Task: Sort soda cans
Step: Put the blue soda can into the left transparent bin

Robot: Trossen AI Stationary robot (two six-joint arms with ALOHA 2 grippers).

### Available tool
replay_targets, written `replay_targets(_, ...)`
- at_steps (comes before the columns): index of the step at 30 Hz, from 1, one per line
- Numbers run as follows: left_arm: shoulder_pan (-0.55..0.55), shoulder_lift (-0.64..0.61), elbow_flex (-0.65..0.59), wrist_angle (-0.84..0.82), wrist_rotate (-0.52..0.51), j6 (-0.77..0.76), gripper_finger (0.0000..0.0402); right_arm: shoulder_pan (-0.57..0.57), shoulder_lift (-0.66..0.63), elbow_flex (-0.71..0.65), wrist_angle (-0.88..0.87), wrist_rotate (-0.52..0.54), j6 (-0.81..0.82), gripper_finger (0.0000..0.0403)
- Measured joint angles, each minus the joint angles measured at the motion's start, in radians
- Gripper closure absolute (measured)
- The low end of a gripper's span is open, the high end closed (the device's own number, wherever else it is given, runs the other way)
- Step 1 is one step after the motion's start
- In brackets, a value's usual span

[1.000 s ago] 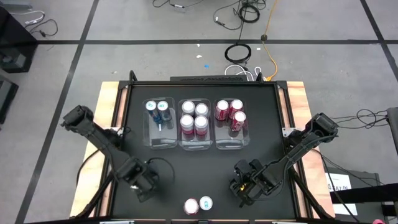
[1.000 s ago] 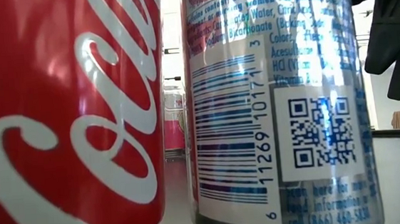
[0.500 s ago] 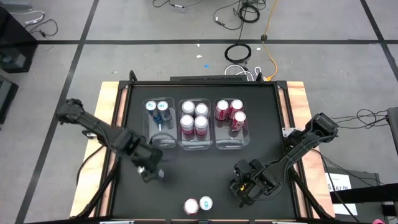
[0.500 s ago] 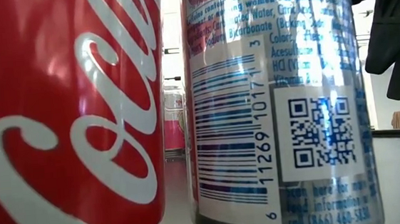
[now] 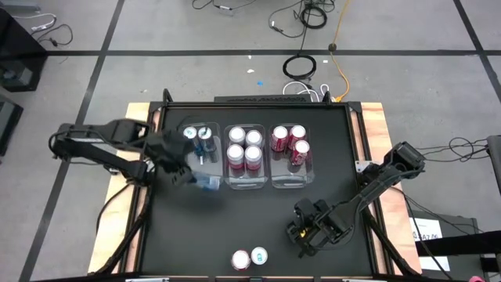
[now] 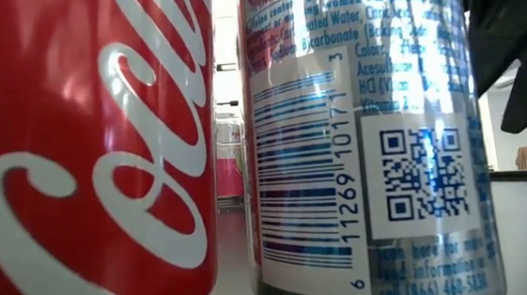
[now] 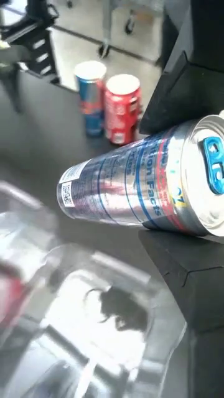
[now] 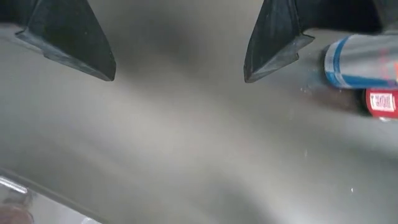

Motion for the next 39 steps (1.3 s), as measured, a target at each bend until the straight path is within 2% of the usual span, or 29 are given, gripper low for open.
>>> replay_targets(6, 0.179, 0.040, 0.053, -0.142, -0.007, 0.186, 0.0138, -0.035, 0.000, 0.000, 0.006, 0.000, 0.009, 0.0055)
replay_targets(11, 0.291, 0.135, 0.053, -0.256, -0.007, 0.369, 0.0138, -0.054, 0.000, 0.000, 0.015, 0.000, 0.026, 0.0055)
replay_targets(16, 0.364, 0.249, 0.053, -0.297, -0.025, 0.524, 0.0138, -0.056, 0.000, 0.000, 0.030, 0.000, 0.028, 0.0055)
replay_targets(21, 0.389, 0.350, 0.053, -0.315, -0.049, 0.640, 0.0138, -0.056, 0.000, 0.000, 0.049, 0.000, 0.028, 0.0055)
replay_targets(26, 0.389, 0.418, 0.051, -0.341, -0.131, 0.724, 0.0138, -0.056, 0.000, 0.000, 0.054, 0.000, 0.065, 0.0055)
replay_targets(29, 0.390, 0.440, 0.028, -0.326, -0.163, 0.735, 0.0138, -0.056, 0.000, 0.000, 0.055, 0.000, 0.080, 0.0055)
replay_targets(39, 0.389, 0.473, -0.007, -0.270, -0.177, 0.824, 0.0138, -0.056, 0.000, 0.000, 0.057, 0.000, 0.080, 0.0055)
